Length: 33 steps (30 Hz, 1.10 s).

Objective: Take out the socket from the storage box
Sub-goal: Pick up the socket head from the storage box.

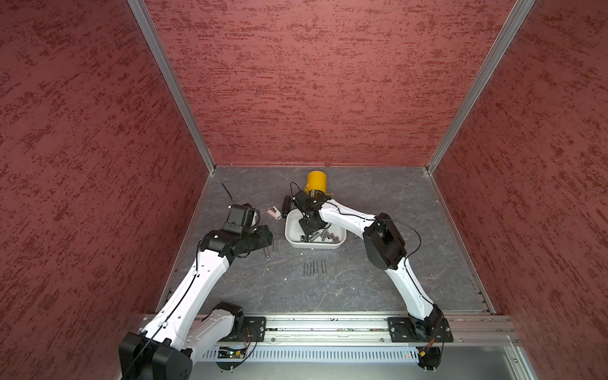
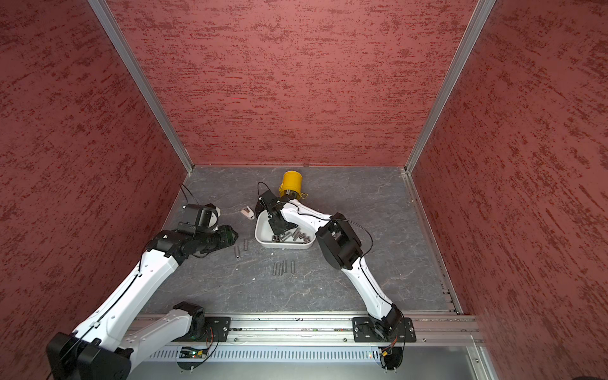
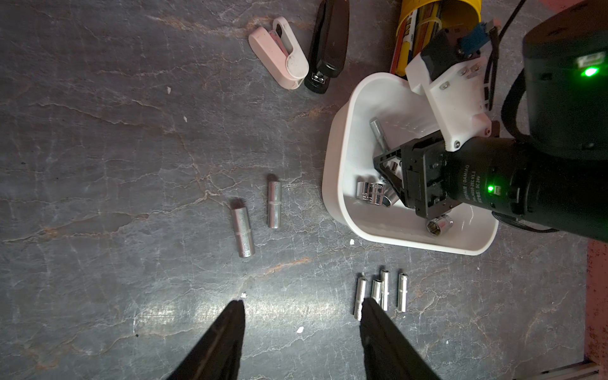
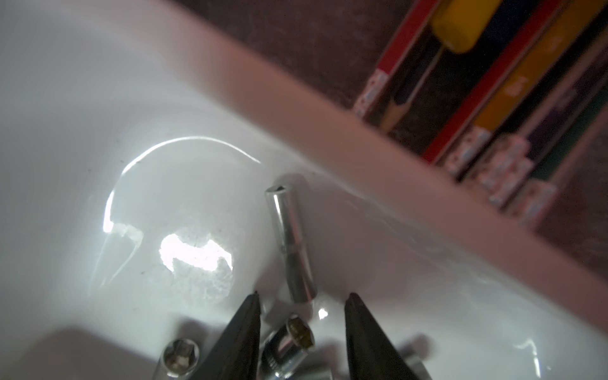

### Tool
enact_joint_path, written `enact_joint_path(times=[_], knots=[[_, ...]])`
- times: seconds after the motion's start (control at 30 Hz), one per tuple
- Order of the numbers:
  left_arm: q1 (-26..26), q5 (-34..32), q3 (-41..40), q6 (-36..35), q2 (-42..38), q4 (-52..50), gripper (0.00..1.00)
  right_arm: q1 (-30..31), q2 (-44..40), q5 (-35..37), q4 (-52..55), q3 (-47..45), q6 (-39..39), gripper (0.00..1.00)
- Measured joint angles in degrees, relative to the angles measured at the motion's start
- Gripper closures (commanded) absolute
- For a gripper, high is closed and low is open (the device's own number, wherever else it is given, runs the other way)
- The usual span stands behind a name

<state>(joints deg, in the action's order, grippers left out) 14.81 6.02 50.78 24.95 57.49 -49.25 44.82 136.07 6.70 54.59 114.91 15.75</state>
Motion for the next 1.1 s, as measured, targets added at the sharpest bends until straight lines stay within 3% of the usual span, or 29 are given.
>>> enact_joint_path(times=[0.17, 0.63, 1.1], knots=[[0.0, 0.0, 0.0, 0.0, 0.0, 0.0, 0.41, 0.0, 0.0, -0.5, 1.0, 0.0, 1.7, 0.57], [0.3, 0.0, 0.0, 0.0, 0.0, 0.0, 0.41, 0.0, 0.0, -3.1, 2.1, 0.0, 4.7, 0.77], [0.4, 0.0, 0.0, 0.0, 0.0, 0.0, 0.41, -0.3, -0.6, -3.0, 2.1, 1.7, 1.8, 0.80]])
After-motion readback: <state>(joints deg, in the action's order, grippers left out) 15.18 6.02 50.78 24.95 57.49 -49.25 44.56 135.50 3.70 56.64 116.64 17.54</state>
